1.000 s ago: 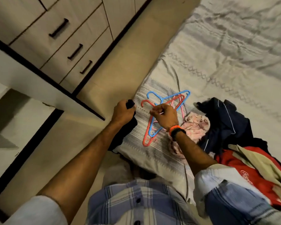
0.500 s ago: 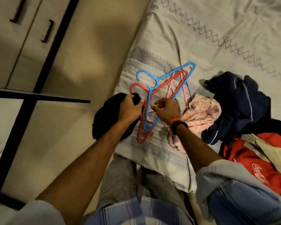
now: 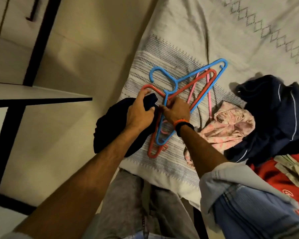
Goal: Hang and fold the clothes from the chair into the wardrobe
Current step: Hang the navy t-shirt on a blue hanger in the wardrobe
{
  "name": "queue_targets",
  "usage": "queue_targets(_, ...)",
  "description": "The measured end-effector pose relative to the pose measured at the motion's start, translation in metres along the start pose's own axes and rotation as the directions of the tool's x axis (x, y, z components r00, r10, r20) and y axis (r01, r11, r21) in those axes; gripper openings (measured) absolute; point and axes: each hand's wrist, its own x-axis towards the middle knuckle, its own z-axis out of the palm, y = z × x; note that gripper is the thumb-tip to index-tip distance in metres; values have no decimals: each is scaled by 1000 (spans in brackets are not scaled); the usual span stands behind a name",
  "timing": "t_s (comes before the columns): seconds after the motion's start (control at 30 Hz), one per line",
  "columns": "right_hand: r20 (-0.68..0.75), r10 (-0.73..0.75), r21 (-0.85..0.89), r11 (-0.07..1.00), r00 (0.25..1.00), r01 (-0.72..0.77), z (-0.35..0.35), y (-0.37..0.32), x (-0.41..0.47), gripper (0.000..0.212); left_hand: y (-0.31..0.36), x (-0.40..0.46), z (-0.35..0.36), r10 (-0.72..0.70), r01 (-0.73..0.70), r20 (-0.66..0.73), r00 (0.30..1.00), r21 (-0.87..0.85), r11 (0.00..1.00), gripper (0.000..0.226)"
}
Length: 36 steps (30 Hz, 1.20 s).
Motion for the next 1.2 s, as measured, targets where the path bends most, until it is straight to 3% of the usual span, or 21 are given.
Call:
queue_targets(0.1,4,19,87,996,1000,-20,-4,2,3,21,1,1,2,53,-55,25,998,64,996,44)
queue_targets(0.27,39,10,285,958,999,-21,-15,-1,-9,29,2,-5,10,6,-24,71,997,254,967,45)
queue_targets(0.33,84,-13,403,915,996,-22,-19,-1,-15,28,5,-7,16,-6,-7,34,999,350,937,43)
queue_targets(0.43,74,-92,425,903,993,52,-27,-3,-21,30,7,-10,18,13,10,-58,998,391,920,33)
queue_targets(0.5,-64,-106,373,920,992,122,-36,-6,-25,40,6,-9,16,17,10,-67,998,378,926,29)
queue_targets(0.67,-403,-196,51,970,894,236,-44,0,-20,97,12,-11,13,50,-24,-58,997,384,923,26)
queue_targets(0.73,-405,-285,-44,955,869,293,-46,2,-15,114,11,-12,9,58,-28,-64,996,394,918,25)
queue_targets(0.8,-294,-373,-119,928,880,353,-51,5,-10,126,9,-12,4,61,-34,-57,997,398,917,24)
queue_targets(0.87,-118,-407,-99,913,906,397,-59,8,-6,113,6,-15,-1,75,-46,-53,996,418,907,23)
queue_targets(0.93,22,-388,-59,920,921,388,-74,5,-6,81,1,-18,-9,77,-41,-71,995,412,910,23)
queue_targets(1.03,226,-455,-93,870,861,484,-91,0,-14,48,-13,-22,-25,57,-33,-79,995,281,959,33)
queue_targets(1.2,326,-514,56,848,794,527,-96,-5,-47,23,-22,-47,-49,98,-98,8,995,104,990,45)
